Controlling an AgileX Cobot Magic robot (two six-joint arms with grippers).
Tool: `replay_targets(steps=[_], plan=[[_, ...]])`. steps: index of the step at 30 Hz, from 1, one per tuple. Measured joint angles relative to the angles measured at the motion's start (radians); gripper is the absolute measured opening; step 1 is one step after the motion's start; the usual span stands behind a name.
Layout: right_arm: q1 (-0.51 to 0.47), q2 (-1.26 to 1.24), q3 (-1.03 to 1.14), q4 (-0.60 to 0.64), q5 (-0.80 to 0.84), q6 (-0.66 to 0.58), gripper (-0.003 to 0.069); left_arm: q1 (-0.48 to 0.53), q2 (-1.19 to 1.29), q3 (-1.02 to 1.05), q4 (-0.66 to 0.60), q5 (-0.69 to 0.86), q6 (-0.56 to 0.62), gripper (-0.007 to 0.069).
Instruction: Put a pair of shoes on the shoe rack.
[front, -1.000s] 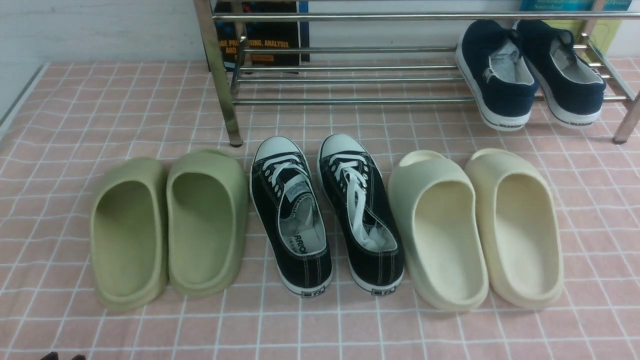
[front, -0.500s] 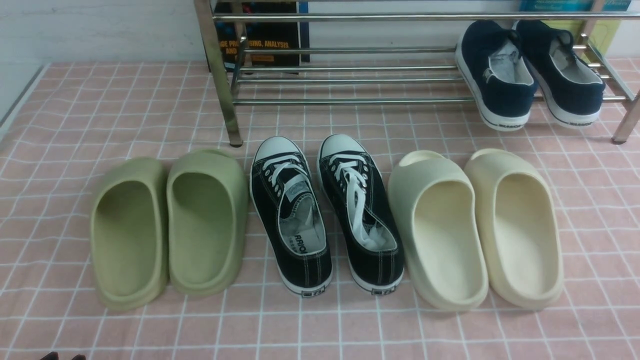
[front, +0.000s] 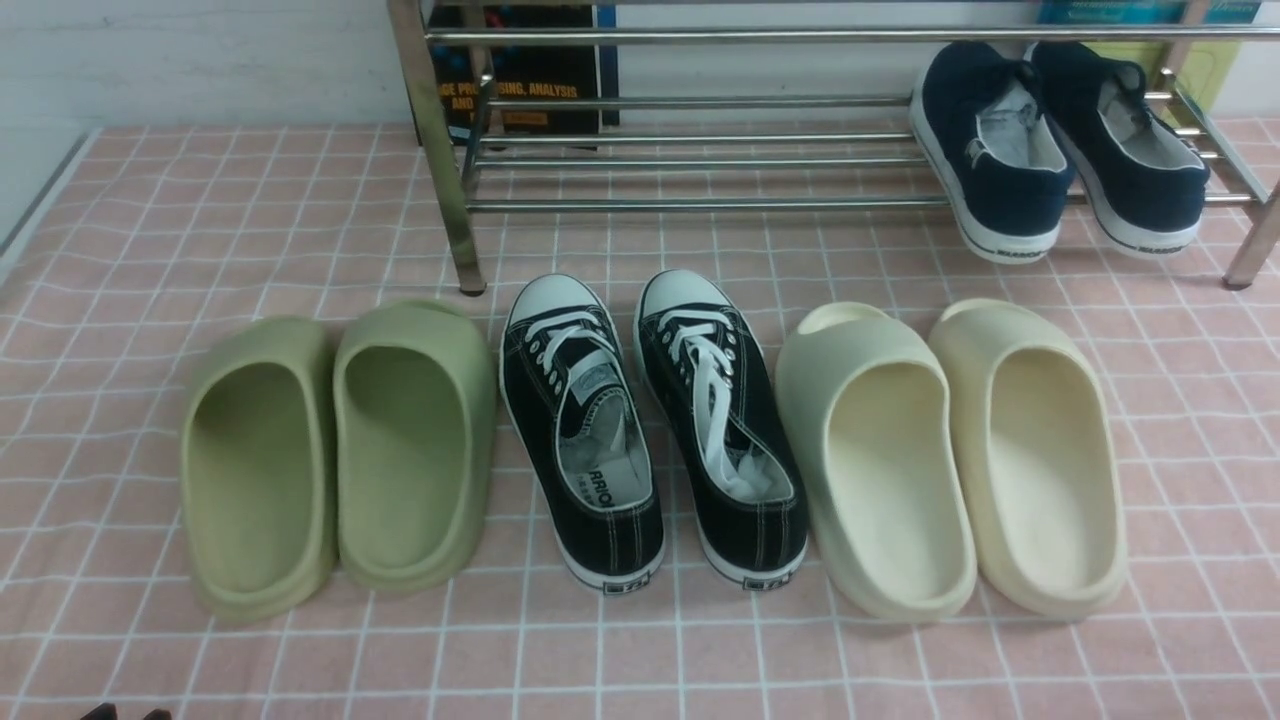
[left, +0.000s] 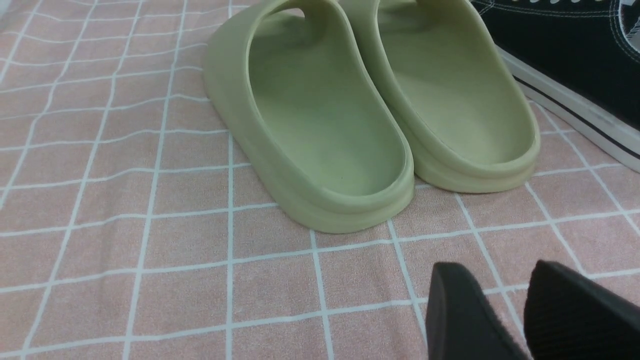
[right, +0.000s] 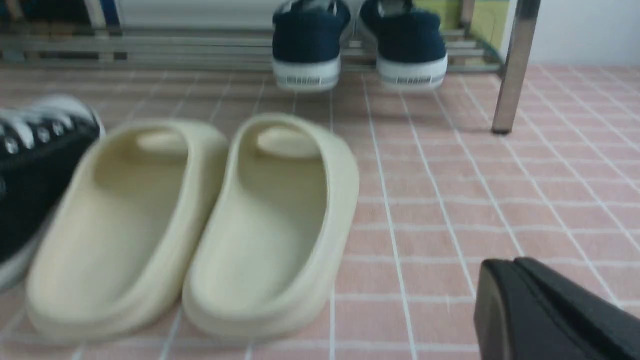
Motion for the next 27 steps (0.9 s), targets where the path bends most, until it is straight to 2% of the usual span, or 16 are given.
replay_targets(steps=[2,6,9,12,27], plan=[[0.0,-0.001,0.0,-0.041,0.066,0.0,0.0,0.0,0.0,0.0,0.0,0.0,0.0,0.0237],[0.0,-0.001,-0.003,-0.09,0.098,0.053,0.0006,0.0,0.0,0.0,0.001,0.0,0.0,0.0237],[0.0,-0.001,-0.006,-0.118,0.112,0.235,0.001,0.0,0.0,0.0,0.001,0.0,0.0,0.0237],[0.0,-0.001,-0.008,-0.139,0.122,0.348,0.001,0.0,0.0,0.0,0.001,0.0,0.0,0.0237],[0.0,-0.001,-0.01,-0.136,0.127,0.315,0.0021,0.0,0.0,0.0,0.002,0.0,0.0,0.0237]])
